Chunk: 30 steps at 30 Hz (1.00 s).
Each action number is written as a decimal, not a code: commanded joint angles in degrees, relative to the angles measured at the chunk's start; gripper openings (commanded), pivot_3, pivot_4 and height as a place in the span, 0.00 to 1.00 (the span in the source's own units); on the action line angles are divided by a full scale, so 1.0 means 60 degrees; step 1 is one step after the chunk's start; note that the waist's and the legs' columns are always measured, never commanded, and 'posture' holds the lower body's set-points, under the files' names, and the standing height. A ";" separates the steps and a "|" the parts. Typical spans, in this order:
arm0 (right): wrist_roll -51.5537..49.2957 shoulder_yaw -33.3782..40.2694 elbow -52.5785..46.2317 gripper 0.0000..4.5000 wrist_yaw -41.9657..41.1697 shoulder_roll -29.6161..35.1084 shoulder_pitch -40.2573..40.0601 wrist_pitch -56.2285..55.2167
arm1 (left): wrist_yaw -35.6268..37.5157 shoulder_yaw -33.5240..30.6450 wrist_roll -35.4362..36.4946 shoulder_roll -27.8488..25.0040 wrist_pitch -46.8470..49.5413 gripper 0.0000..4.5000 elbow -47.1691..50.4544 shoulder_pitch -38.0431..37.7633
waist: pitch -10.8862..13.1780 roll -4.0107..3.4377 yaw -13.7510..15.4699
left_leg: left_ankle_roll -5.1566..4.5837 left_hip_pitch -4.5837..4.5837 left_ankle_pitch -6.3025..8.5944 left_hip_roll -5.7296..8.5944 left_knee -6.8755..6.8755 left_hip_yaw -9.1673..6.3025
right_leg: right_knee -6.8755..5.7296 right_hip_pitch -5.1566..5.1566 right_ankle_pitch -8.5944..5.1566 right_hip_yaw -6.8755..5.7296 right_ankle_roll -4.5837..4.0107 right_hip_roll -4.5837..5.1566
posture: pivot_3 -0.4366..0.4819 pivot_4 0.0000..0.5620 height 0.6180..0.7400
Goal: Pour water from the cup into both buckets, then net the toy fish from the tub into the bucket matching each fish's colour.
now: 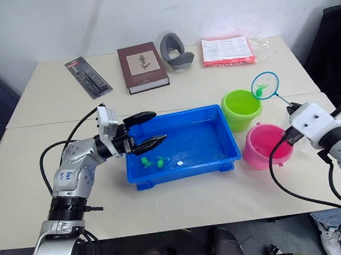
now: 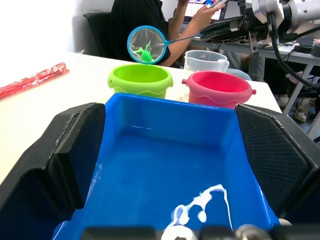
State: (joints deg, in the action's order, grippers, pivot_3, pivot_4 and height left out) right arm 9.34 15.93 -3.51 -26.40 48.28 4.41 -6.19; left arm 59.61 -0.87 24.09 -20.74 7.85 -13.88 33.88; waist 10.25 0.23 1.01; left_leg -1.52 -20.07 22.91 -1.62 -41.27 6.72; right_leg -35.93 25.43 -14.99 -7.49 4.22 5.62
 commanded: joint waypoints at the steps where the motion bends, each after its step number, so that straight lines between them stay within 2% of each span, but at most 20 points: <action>1: 0.1001 -0.0204 0.0215 0.00 0.0471 0.0560 0.0193 -0.1099 | 0.0038 0.0039 -0.0033 0.0036 -0.0198 0.99 0.0238 0.0114 | 0.0000 0.0000 0.0026 | 0.0000 0.0000 0.0000 0.0001 -0.0001 -0.0004 | 0.0000 0.0000 0.0000 0.0000 0.0000 0.0003 | 0.48 0.27 1.00; 7: 0.3375 -0.0759 0.0664 0.00 0.1849 0.1532 0.0205 -0.2631 | 0.0121 0.0077 0.0029 0.0095 -0.0368 0.99 0.0336 0.0072 | 0.0000 -0.0003 0.0034 | 0.0000 -0.0004 -0.0001 -0.0001 -0.0002 -0.0021 | 0.0002 0.0000 0.0000 0.0009 0.0001 0.0010 | 0.48 0.27 1.00; 18: 0.4633 -0.0754 0.1267 0.00 0.3359 0.2016 -0.0033 -0.3696 | 0.0164 0.0123 0.0023 0.0396 -0.0511 0.99 0.0082 0.0354 | 0.0000 -0.0002 0.0028 | 0.0004 -0.0005 -0.0003 -0.0002 -0.0002 -0.0018 | 0.0001 0.0000 0.0000 0.0010 0.0001 0.0006 | 0.48 0.27 1.00; 22: 0.4237 -0.0558 0.1158 0.00 0.3275 0.1910 -0.0191 -0.3491 | 0.0200 0.0128 0.0013 0.0370 -0.0548 0.99 0.0043 0.0358 | -0.0001 -0.0004 0.0026 | 0.0009 -0.0003 -0.0006 -0.0008 0.0000 -0.0021 | 0.0002 0.0000 0.0000 0.0014 0.0001 -0.0002 | 0.48 0.27 1.00; 25: 0.3032 -0.0321 0.0869 0.00 0.2693 0.1585 -0.0096 -0.3088 | 0.0239 0.0042 0.0015 0.0256 -0.0572 0.99 -0.0050 0.0385 | -0.0001 -0.0004 0.0028 | 0.0009 -0.0004 -0.0006 -0.0008 0.0000 -0.0021 | 0.0003 0.0000 0.0000 0.0012 0.0001 -0.0001 | 0.48 0.27 1.00; 27: 0.0697 -0.0497 0.0173 0.00 0.1302 0.1035 -0.0016 -0.2295 | 0.0471 -0.0036 0.0063 -0.0002 -0.0539 0.99 -0.0067 0.0327 | -0.0001 -0.0004 0.0027 | 0.0009 -0.0003 -0.0007 -0.0006 0.0000 -0.0022 | 0.0003 0.0000 0.0000 0.0009 0.0001 -0.0001 | 0.48 0.27 1.00; 30: -0.1342 -0.0712 -0.0882 0.00 -0.0154 0.0695 0.0165 -0.1175 | 0.0881 -0.0128 0.0160 -0.0456 -0.0409 0.99 -0.0054 0.0210 | -0.0001 -0.0009 -0.0007 | 0.0009 -0.0003 -0.0007 -0.0017 -0.0001 -0.0035 | 0.0008 -0.0004 0.0000 0.0004 0.0000 -0.0018 | 0.48 0.27 1.00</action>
State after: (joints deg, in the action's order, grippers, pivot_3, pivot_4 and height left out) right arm 8.98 11.14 -4.21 -22.66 52.18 4.28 -16.72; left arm 63.23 -0.14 24.26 -21.87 5.28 -14.55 35.47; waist 10.25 0.18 0.96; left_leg -1.47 -20.08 22.87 -1.70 -41.27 6.51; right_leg -35.90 25.41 -14.99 -7.48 4.21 5.52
